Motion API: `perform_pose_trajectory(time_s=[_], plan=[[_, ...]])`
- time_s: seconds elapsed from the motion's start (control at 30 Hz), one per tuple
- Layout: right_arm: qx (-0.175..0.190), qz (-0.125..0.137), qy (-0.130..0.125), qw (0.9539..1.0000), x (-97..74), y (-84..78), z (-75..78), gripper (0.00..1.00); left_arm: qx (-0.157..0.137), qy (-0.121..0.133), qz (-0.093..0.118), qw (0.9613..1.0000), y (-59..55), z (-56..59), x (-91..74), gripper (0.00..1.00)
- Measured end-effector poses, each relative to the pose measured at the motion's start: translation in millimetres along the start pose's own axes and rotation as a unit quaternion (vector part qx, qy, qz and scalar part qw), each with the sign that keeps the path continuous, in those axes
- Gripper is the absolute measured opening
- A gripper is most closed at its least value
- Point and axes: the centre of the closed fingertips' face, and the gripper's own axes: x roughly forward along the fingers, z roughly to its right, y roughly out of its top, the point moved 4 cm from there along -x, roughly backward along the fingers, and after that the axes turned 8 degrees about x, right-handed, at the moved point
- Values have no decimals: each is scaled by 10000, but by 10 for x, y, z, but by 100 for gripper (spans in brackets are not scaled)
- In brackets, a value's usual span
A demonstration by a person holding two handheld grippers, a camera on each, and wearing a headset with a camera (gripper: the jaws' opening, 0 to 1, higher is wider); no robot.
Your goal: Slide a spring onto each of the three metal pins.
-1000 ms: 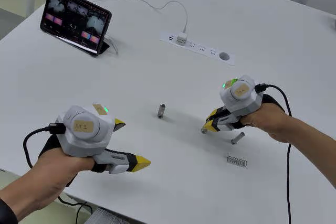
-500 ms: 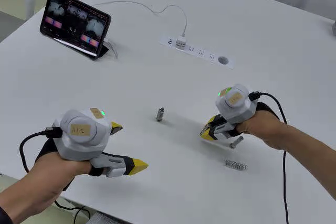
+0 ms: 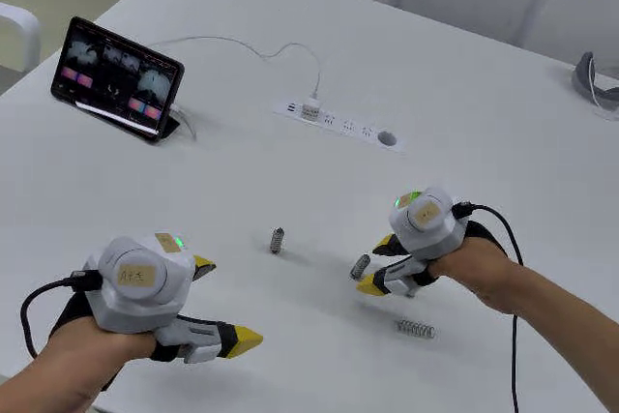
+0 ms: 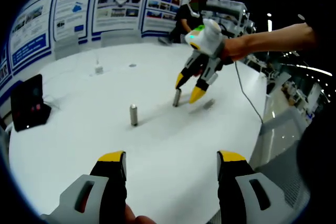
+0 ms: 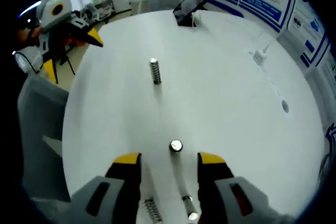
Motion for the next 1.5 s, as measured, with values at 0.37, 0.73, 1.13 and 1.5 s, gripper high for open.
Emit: perform_pose_trajectory(time_s=[0.37,0.73,1.13,1.5], plan=[[265,254,-183,9992,-156,-98,-66,50,152,-136,38,9998,78,67,42,72],[572,598,-272,9962,-292,-64,-115,53,216,-177,54,9996,108,77,51,72],[768,894,-304,9926,-380,-77,-232,57,306,-241,78,9992,179,112,90,73],[983,1133,-365,9880,-473,-122,-326,60,363,-328,67,9988,201,174,138,73]])
